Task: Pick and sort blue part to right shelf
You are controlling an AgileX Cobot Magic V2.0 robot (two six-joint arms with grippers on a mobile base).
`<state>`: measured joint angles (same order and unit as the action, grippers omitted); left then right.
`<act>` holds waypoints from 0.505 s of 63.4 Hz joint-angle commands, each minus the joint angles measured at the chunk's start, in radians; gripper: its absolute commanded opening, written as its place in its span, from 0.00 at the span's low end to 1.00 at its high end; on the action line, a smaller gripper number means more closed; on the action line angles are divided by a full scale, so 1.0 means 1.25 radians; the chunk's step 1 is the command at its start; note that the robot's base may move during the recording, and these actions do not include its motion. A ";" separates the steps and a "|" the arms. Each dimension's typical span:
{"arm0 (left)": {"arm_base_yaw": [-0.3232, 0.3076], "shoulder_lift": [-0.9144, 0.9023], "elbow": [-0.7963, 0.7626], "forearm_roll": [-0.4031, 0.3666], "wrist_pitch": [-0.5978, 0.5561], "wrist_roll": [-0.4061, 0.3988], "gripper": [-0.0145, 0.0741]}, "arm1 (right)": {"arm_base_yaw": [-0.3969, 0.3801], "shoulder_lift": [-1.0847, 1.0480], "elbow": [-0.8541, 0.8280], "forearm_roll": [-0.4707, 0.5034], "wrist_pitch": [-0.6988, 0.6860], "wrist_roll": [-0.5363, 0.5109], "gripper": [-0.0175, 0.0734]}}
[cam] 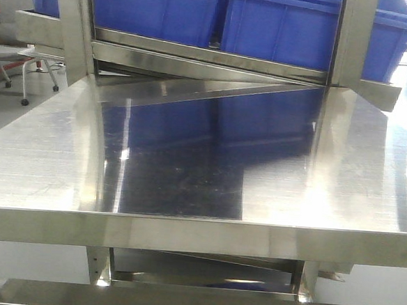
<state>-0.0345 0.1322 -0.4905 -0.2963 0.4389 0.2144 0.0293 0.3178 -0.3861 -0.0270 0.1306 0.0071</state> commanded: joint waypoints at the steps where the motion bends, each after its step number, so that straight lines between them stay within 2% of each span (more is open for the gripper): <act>1: 0.001 0.010 -0.023 -0.008 -0.067 -0.002 0.60 | -0.006 0.004 -0.026 0.001 -0.078 -0.006 0.64; 32: 0.001 0.010 -0.023 -0.008 -0.067 -0.002 0.60 | -0.006 0.004 -0.026 0.001 -0.078 -0.006 0.64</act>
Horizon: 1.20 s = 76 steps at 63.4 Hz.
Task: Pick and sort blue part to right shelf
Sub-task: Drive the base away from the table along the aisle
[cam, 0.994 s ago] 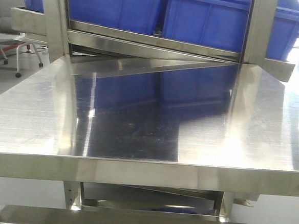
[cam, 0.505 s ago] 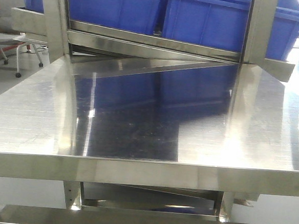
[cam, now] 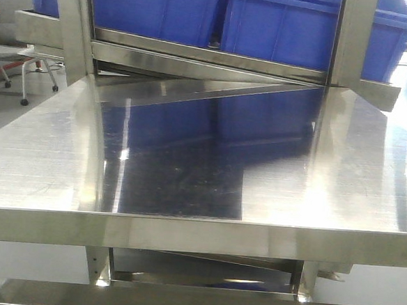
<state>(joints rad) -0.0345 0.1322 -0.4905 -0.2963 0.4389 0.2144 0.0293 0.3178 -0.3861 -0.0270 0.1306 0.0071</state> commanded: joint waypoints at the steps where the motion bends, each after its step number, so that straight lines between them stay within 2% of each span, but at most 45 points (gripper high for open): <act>1: 0.001 0.010 -0.023 -0.008 -0.067 -0.002 0.60 | -0.006 0.004 -0.026 0.001 -0.078 -0.006 0.64; 76: 0.001 0.010 -0.023 -0.008 -0.067 -0.002 0.60 | -0.006 0.004 -0.026 0.001 -0.078 -0.006 0.64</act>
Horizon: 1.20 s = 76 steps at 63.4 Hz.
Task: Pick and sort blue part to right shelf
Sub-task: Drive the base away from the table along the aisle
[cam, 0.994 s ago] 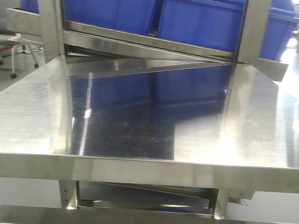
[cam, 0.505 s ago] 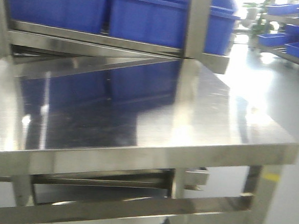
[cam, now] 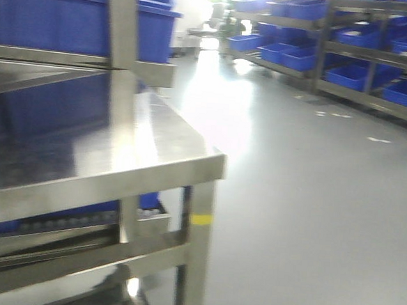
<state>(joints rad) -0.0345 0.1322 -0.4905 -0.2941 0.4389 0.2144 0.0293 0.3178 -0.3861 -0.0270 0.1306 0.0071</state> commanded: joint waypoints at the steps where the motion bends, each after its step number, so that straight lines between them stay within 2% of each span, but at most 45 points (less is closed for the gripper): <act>1: 0.001 0.010 -0.023 -0.009 -0.067 -0.002 0.60 | -0.006 0.004 -0.026 0.001 -0.078 -0.006 0.64; 76: 0.001 0.010 -0.023 -0.009 -0.067 -0.002 0.60 | -0.006 0.004 -0.026 0.001 -0.078 -0.006 0.64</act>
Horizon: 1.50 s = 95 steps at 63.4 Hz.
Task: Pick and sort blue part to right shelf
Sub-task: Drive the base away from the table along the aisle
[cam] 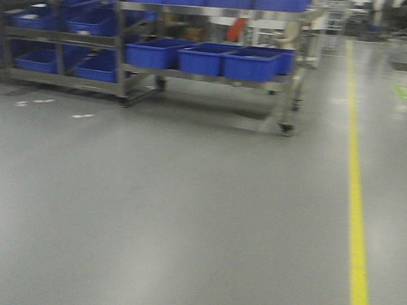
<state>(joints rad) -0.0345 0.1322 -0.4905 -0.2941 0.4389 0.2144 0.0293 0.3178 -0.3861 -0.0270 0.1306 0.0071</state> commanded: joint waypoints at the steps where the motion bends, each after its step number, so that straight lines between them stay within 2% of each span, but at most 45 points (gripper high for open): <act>1: 0.001 0.010 -0.023 -0.009 -0.067 -0.002 0.60 | -0.006 0.004 -0.026 0.001 -0.078 -0.006 0.64; 95: 0.001 0.010 -0.023 -0.009 -0.067 -0.002 0.60 | -0.006 0.004 -0.026 0.001 -0.078 -0.006 0.64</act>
<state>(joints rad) -0.0345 0.1322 -0.4905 -0.2941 0.4396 0.2144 0.0293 0.3178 -0.3861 -0.0270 0.1306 0.0071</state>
